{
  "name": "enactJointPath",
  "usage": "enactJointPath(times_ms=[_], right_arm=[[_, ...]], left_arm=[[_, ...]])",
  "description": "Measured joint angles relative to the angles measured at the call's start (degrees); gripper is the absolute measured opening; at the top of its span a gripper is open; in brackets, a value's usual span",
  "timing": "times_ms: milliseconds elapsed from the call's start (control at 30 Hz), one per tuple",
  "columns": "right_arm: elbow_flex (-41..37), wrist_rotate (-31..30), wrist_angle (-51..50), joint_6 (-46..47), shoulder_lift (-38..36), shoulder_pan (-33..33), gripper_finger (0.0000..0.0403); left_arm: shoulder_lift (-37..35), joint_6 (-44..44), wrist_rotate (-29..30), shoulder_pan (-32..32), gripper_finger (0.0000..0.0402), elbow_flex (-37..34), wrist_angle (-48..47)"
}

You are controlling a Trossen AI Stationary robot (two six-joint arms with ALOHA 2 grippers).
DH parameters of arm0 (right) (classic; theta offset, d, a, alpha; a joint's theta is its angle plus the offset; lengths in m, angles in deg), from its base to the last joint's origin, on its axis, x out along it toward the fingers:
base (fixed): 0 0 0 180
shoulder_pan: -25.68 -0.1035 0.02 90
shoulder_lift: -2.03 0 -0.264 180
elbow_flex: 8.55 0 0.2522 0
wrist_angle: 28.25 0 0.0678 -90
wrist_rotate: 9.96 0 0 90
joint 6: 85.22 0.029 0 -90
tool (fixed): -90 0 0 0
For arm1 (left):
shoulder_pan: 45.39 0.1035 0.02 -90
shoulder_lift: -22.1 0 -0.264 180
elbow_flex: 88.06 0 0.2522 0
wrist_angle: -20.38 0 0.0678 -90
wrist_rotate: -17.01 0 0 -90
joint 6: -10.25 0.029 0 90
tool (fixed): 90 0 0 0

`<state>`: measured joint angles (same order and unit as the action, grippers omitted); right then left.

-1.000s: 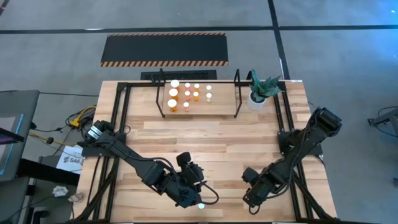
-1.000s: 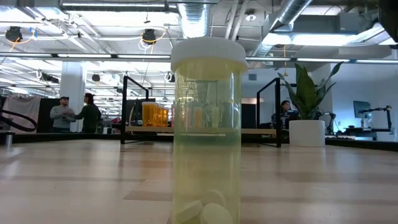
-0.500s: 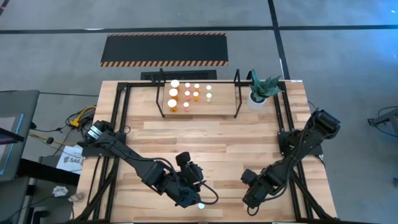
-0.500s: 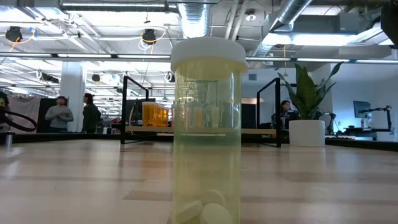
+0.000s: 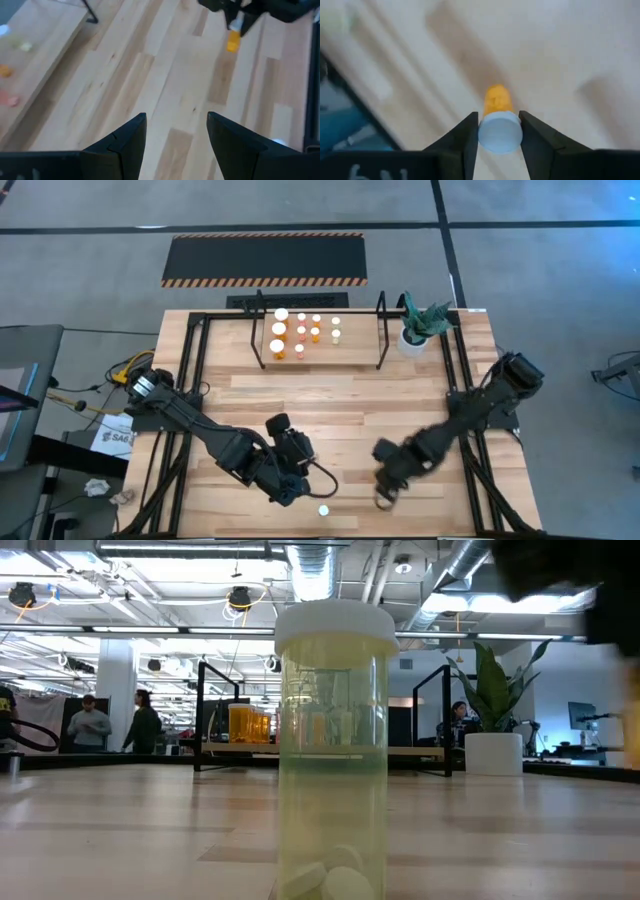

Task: Pick and place medicine bottles onto shelf by color
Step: Put the small orange pill bottle on the shelf aligned with the other small orange pill bottles

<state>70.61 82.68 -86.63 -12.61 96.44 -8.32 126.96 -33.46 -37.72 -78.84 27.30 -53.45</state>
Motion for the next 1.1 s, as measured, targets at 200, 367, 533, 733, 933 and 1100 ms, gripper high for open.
enactJointPath(times_ms=[200,367,533,733,933,1100], right_arm=[[2.1,-2.4,-1.1,-12.5,0.0,12.6,0.0135],[3.9,-5.0,0.7,-21.2,0.0,23.4,0.0141],[6.4,-5.0,3.8,-26.8,2.9,31.2,0.0148],[12.0,-4.3,1.1,-37.0,8.5,36.9,0.0141],[20.3,-4.5,-6.8,-47.9,15.5,40.6,0.0146],[24.5,-5.5,-9.7,-54.2,19.9,42.1,0.0146]], left_arm=[[-1.4,-1.9,0.1,-0.5,0.0196,0.0,-6.2],[-3.3,-2.4,1.5,-0.6,0.0196,0.0,-10.7],[-4.2,-1.4,4.2,0.1,0.0196,0.0,-16.0],[-6.0,-1.3,6.9,3.8,0.0196,0.0,-19.4],[-6.6,0.0,7.6,8.8,0.0196,0.0,-19.1],[-6.5,0.6,7.4,11.1,0.0196,0.0,-19.1]])
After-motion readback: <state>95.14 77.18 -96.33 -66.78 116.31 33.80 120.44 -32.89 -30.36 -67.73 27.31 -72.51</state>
